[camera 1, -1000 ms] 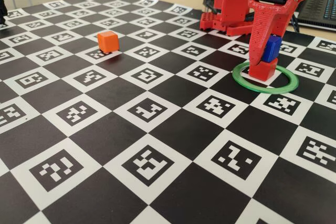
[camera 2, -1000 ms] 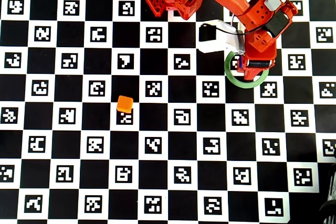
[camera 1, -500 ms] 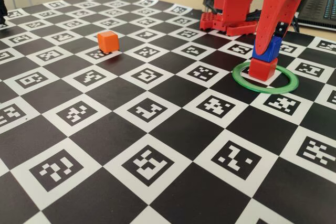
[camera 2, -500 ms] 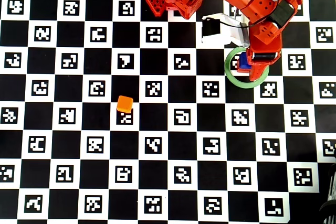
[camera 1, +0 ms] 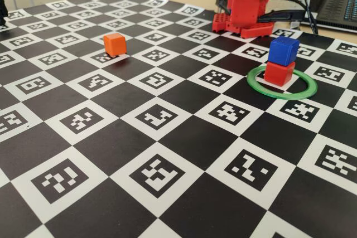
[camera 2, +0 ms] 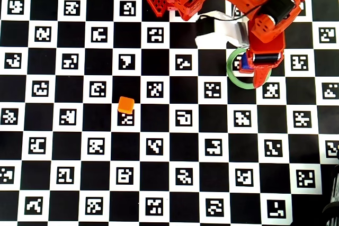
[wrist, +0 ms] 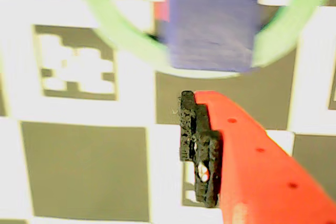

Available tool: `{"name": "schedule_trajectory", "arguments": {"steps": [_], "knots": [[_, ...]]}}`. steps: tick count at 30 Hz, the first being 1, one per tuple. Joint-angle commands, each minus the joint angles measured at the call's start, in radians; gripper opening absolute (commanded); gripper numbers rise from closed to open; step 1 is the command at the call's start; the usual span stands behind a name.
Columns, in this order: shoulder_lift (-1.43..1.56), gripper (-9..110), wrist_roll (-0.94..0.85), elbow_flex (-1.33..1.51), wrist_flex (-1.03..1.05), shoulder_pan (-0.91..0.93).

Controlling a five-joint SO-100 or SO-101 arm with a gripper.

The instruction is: Grab the red cube then put it in the green circle then put the blue cube on top and finally the orange cube on top

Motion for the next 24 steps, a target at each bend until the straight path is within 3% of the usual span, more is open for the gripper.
{"name": "schedule_trajectory", "arguments": {"steps": [1, 14, 24], "knots": [[0.063, 39, -0.101, -0.104, 0.026, 0.149], [-0.067, 38, -0.446, -0.164, 0.032, 0.629], [-0.166, 38, -0.638, -0.14, -0.103, 0.876]]}}
